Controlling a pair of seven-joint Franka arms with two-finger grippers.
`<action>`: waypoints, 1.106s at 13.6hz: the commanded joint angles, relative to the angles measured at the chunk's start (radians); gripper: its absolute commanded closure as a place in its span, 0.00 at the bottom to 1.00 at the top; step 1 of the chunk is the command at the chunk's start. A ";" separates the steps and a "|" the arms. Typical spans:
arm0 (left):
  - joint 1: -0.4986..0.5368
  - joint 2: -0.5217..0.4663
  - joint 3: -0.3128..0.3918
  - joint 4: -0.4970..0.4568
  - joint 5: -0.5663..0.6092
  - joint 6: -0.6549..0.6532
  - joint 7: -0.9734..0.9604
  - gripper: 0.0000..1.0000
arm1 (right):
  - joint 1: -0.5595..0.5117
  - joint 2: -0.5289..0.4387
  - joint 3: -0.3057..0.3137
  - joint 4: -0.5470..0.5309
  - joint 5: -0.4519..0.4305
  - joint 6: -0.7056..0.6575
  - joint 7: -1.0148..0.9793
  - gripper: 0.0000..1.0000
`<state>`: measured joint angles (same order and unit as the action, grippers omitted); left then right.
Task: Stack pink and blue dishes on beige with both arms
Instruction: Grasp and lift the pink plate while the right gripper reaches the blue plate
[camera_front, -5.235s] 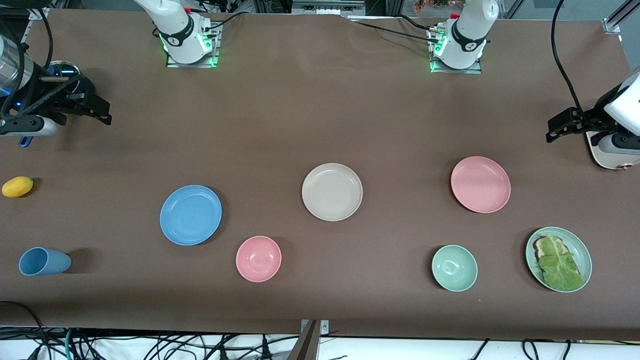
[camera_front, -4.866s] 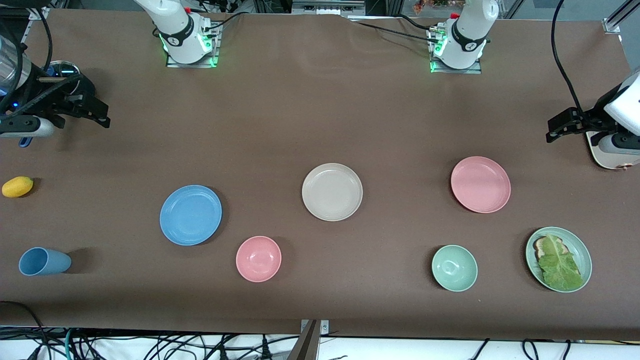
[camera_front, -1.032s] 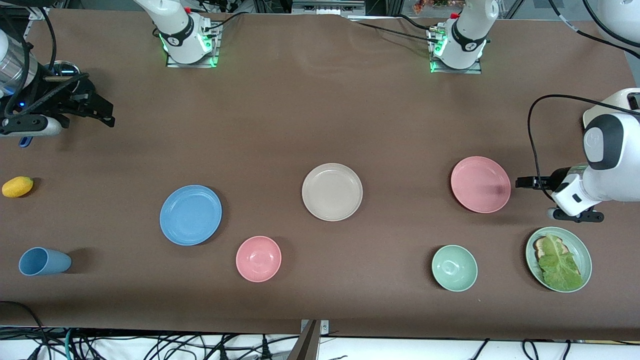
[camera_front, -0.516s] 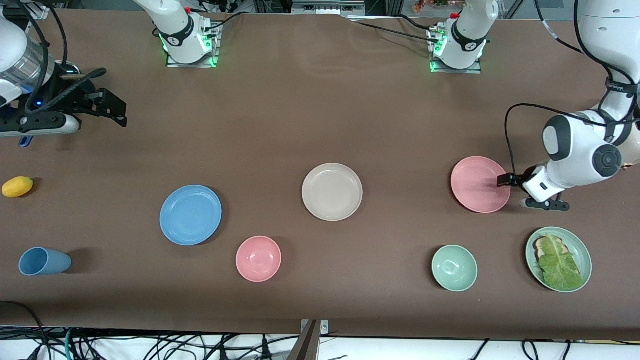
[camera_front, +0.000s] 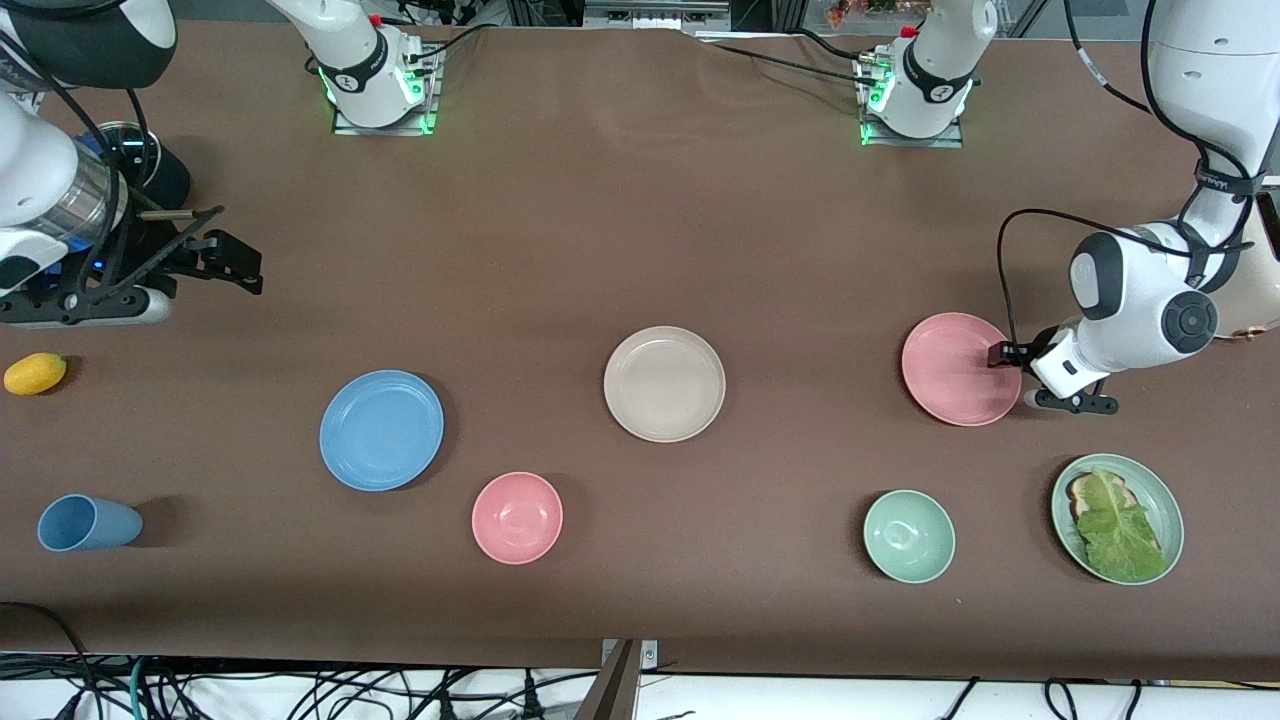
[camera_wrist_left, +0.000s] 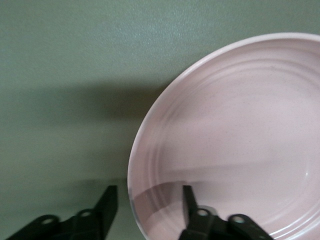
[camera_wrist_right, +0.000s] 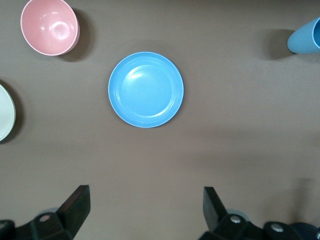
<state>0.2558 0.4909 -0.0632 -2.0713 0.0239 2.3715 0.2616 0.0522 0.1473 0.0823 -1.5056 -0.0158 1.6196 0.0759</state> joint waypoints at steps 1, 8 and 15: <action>0.006 0.012 -0.001 0.013 0.024 0.008 0.015 1.00 | 0.000 0.031 0.005 0.031 0.002 -0.014 0.004 0.00; -0.007 0.015 -0.004 0.109 0.016 -0.124 -0.004 1.00 | 0.001 0.159 0.005 0.050 -0.006 -0.006 -0.010 0.00; -0.058 0.008 -0.012 0.249 0.005 -0.355 -0.103 1.00 | -0.026 0.235 -0.001 0.050 -0.007 0.072 -0.016 0.00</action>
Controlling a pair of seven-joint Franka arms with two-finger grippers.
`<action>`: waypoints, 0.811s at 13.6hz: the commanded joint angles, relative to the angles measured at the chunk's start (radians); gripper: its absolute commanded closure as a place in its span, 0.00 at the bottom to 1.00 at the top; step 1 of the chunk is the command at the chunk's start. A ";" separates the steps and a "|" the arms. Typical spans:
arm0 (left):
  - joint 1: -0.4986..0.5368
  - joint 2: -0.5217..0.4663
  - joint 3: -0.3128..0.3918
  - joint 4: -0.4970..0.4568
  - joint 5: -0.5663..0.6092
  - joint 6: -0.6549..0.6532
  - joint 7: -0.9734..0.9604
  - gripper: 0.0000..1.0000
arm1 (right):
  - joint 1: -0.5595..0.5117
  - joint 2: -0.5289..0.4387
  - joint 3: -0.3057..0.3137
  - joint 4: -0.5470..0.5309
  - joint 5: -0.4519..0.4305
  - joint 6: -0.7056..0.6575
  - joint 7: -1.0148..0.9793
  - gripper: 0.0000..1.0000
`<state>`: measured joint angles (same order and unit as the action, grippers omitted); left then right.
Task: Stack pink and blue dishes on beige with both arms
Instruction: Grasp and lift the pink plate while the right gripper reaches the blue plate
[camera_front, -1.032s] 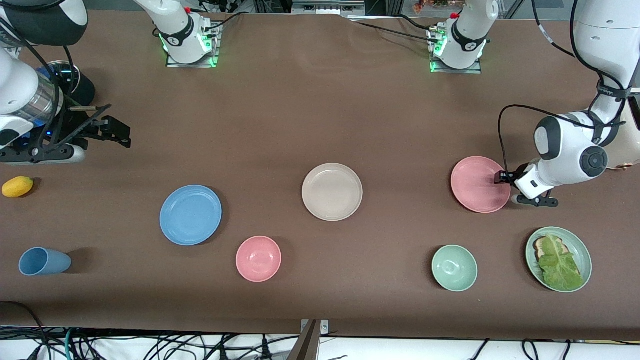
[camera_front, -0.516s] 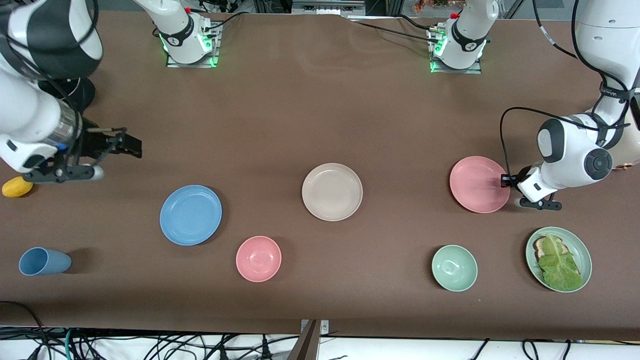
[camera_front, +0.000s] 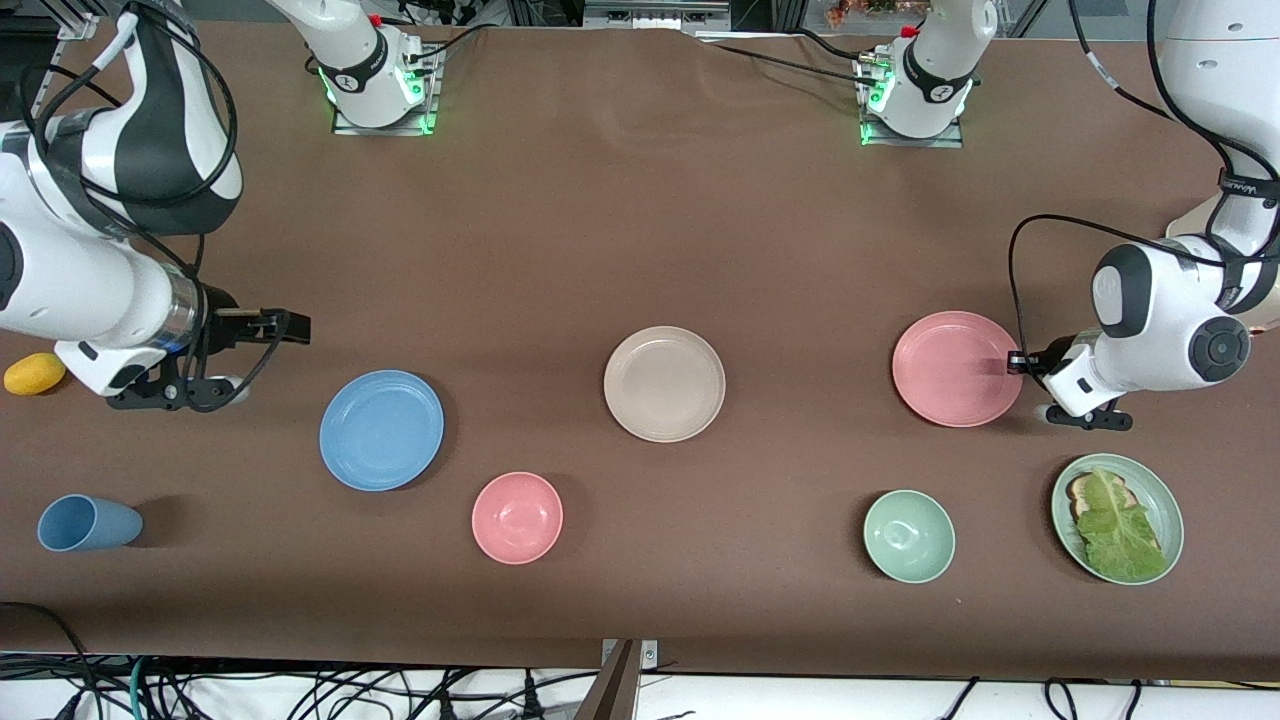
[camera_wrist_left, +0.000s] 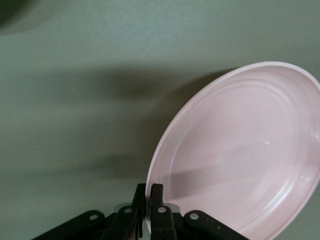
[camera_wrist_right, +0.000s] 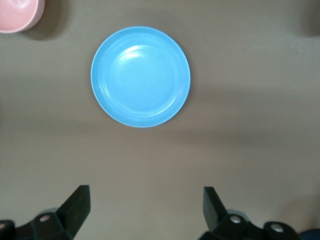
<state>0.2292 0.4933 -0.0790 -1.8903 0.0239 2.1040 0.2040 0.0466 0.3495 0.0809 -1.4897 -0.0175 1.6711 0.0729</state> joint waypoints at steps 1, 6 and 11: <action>-0.043 0.005 0.004 0.100 0.005 -0.140 -0.070 1.00 | -0.049 0.057 -0.003 0.034 -0.004 0.031 -0.015 0.00; -0.076 0.004 -0.025 0.236 -0.076 -0.337 -0.155 1.00 | -0.071 0.169 -0.004 0.035 -0.005 0.145 -0.036 0.00; -0.080 0.004 -0.181 0.296 -0.162 -0.377 -0.417 1.00 | -0.080 0.269 -0.004 0.023 -0.013 0.297 -0.044 0.00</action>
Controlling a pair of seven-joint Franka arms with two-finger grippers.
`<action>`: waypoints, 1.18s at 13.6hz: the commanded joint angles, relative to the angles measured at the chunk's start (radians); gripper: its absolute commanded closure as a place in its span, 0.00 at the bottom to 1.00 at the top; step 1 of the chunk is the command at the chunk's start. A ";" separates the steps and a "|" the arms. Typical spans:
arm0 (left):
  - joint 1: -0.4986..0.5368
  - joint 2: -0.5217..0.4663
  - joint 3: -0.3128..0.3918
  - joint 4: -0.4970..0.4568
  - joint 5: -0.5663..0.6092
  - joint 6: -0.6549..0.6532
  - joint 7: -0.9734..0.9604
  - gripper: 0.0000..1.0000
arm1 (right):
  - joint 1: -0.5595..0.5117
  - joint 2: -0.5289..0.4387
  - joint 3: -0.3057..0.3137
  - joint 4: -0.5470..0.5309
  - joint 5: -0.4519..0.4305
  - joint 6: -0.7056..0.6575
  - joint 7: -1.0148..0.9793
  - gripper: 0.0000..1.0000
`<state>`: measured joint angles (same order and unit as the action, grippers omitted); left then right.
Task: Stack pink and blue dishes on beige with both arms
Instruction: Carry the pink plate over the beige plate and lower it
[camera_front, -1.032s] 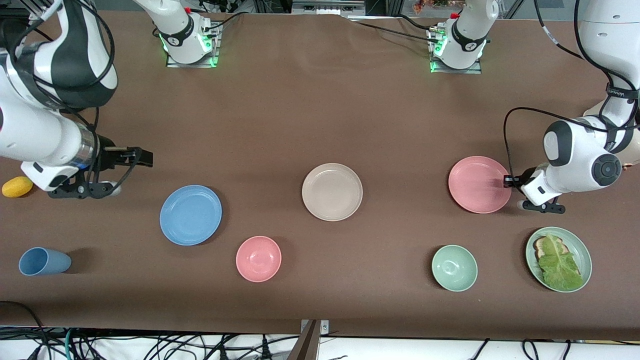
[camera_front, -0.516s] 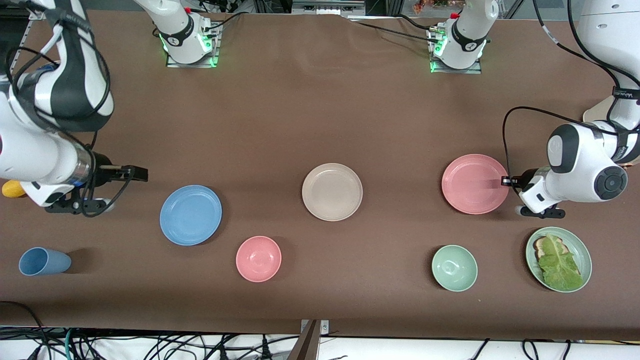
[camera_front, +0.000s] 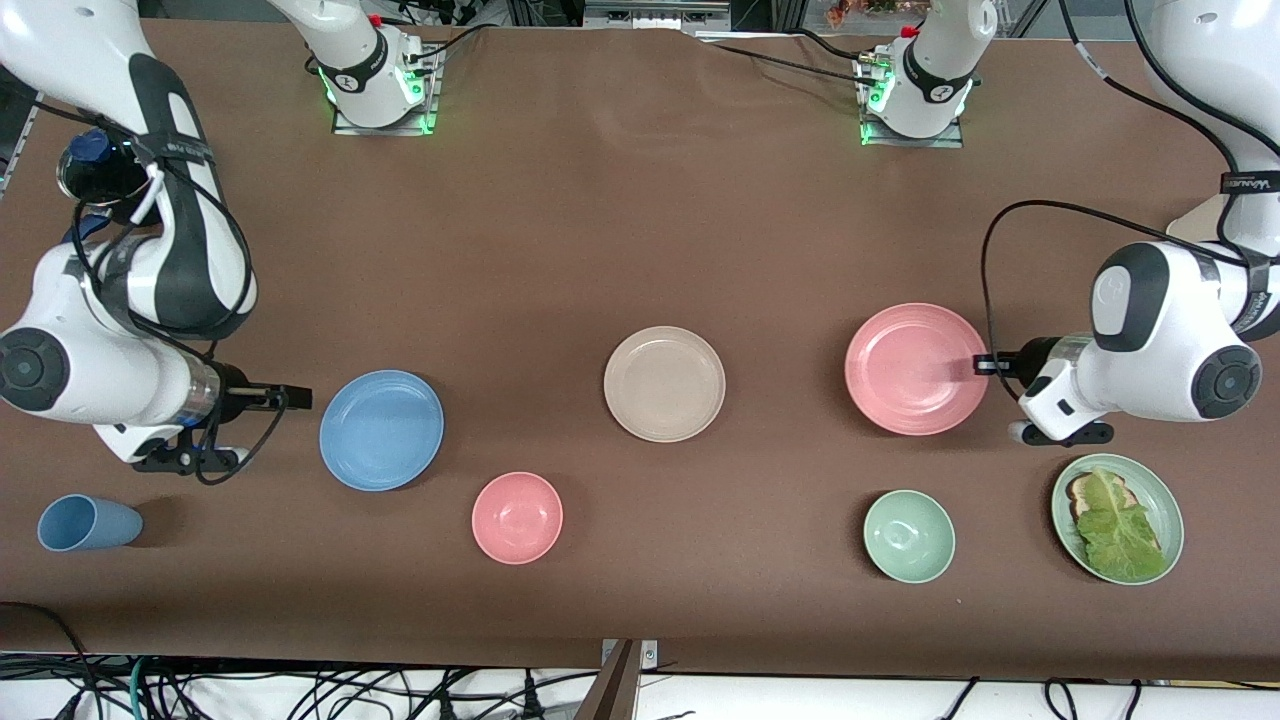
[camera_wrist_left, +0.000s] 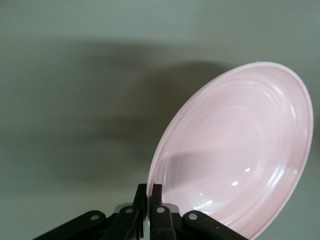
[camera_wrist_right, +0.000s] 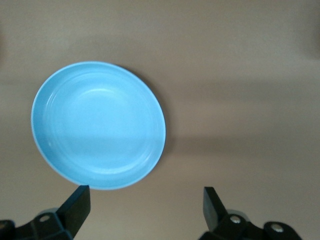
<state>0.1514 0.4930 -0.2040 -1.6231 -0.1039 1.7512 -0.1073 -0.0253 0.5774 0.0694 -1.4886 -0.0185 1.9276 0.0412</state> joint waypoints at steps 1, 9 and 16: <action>-0.013 0.009 -0.092 0.029 -0.037 -0.012 -0.168 1.00 | -0.010 0.062 0.007 0.018 -0.027 0.077 -0.012 0.00; -0.292 0.123 -0.109 0.042 -0.080 0.295 -0.477 1.00 | -0.008 0.088 0.007 -0.145 -0.032 0.323 -0.011 0.01; -0.400 0.180 -0.100 0.042 -0.056 0.419 -0.543 1.00 | -0.008 0.104 0.007 -0.174 -0.032 0.361 -0.011 0.24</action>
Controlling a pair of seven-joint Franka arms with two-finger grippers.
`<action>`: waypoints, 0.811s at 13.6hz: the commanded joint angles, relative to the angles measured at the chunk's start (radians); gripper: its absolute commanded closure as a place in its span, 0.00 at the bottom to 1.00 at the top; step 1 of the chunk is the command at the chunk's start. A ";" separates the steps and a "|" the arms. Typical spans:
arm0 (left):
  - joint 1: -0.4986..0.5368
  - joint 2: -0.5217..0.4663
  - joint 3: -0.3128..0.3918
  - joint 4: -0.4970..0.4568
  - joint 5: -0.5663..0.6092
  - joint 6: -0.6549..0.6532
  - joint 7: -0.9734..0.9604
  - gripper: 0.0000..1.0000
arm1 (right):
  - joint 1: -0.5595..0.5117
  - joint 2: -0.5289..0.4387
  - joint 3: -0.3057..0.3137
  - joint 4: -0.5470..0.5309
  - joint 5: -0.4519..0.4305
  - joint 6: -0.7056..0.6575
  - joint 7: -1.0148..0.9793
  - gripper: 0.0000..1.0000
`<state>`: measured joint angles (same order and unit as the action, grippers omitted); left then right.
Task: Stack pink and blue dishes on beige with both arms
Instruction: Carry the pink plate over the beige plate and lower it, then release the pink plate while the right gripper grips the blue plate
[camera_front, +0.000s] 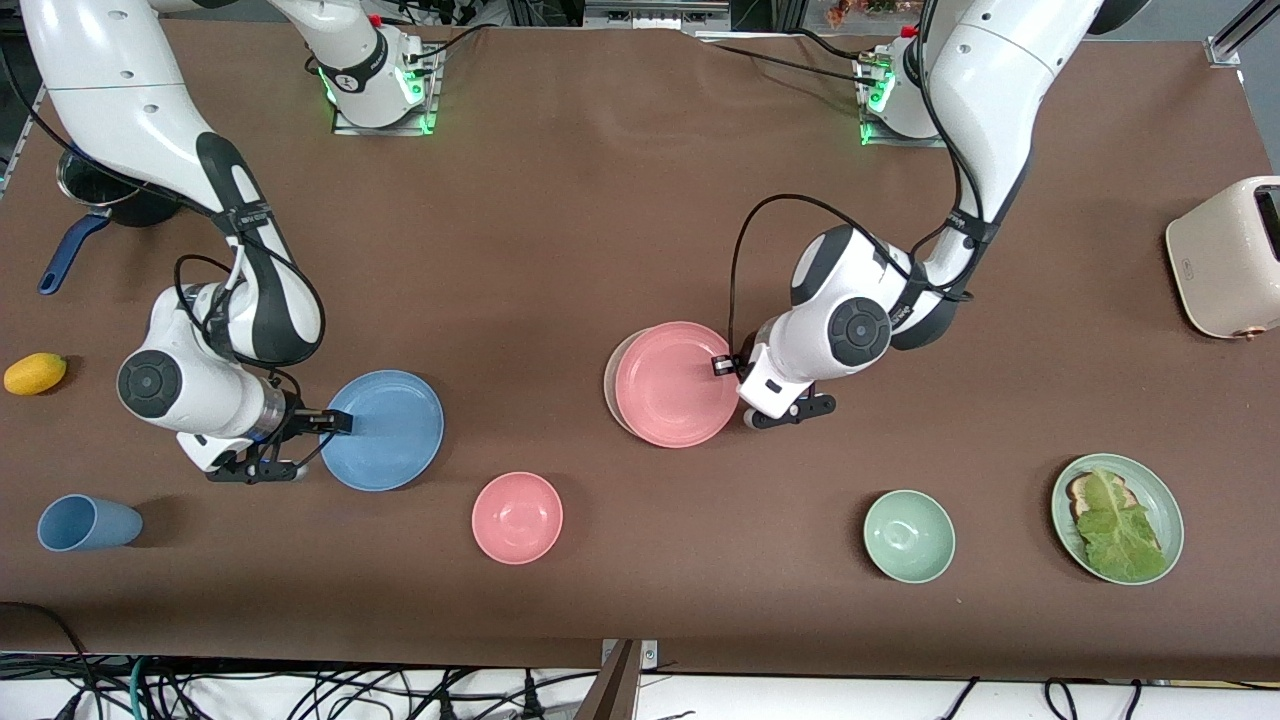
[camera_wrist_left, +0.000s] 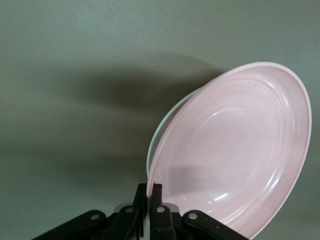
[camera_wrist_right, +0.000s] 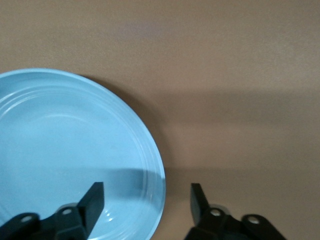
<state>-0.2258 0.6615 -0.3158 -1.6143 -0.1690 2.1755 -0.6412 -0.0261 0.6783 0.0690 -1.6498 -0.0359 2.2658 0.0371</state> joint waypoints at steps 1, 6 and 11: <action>-0.023 0.012 0.012 0.033 0.019 -0.005 -0.008 1.00 | -0.009 0.006 0.008 -0.024 -0.015 0.037 -0.006 0.25; -0.006 -0.005 0.030 0.033 0.020 -0.029 0.015 0.00 | -0.011 0.006 0.008 -0.062 -0.013 0.087 -0.006 0.36; 0.101 -0.023 0.035 0.086 0.026 -0.167 0.028 0.00 | -0.009 0.003 0.008 -0.059 -0.010 0.078 -0.006 0.84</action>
<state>-0.1736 0.6529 -0.2750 -1.5550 -0.1633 2.0762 -0.6352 -0.0265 0.6938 0.0690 -1.6976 -0.0359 2.3375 0.0368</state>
